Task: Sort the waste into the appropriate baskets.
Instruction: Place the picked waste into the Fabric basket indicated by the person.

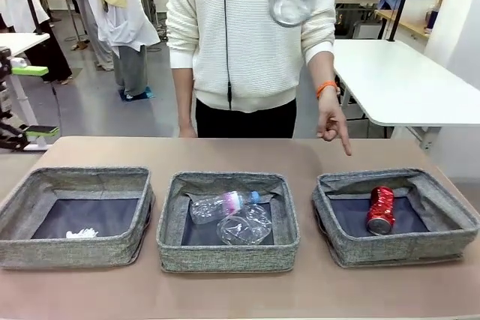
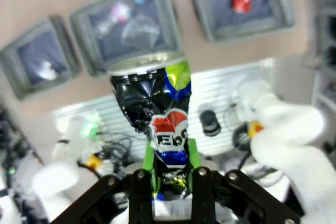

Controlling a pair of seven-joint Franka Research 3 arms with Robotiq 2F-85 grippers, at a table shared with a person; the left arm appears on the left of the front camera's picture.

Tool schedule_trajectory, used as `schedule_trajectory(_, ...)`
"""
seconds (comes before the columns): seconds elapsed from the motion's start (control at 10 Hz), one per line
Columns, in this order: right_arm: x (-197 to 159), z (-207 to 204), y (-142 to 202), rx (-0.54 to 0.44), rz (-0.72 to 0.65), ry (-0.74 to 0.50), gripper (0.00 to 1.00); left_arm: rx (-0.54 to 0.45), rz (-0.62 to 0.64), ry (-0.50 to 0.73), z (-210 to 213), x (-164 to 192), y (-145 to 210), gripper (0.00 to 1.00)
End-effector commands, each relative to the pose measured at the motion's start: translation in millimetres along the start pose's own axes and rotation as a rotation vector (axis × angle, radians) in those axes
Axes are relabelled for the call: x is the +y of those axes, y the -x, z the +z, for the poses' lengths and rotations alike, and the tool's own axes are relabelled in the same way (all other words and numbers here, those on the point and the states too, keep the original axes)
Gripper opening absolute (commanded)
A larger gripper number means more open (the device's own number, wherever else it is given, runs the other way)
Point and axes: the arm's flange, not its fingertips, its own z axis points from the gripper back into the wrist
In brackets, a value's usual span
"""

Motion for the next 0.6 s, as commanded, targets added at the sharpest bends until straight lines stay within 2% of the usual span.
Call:
schedule_trajectory(0.0, -130, -121, 13, 0.026, -0.050, -0.095, 0.27, -0.002, 0.002, 0.022, -3, -4, 3, 1.00)
schedule_trajectory(0.2, -181, -170, -9, 0.084, -0.087, -0.209, 0.27, -0.002, 0.002, 0.022, -3, -4, 3, 1.00)
schedule_trajectory(0.4, -211, -217, -26, 0.140, -0.150, -0.296, 0.27, -0.002, 0.002, 0.022, -3, -4, 3, 1.00)
schedule_trajectory(0.5, -218, -244, -36, 0.168, -0.217, -0.294, 0.27, -0.002, 0.002, 0.022, -3, -4, 3, 1.00)
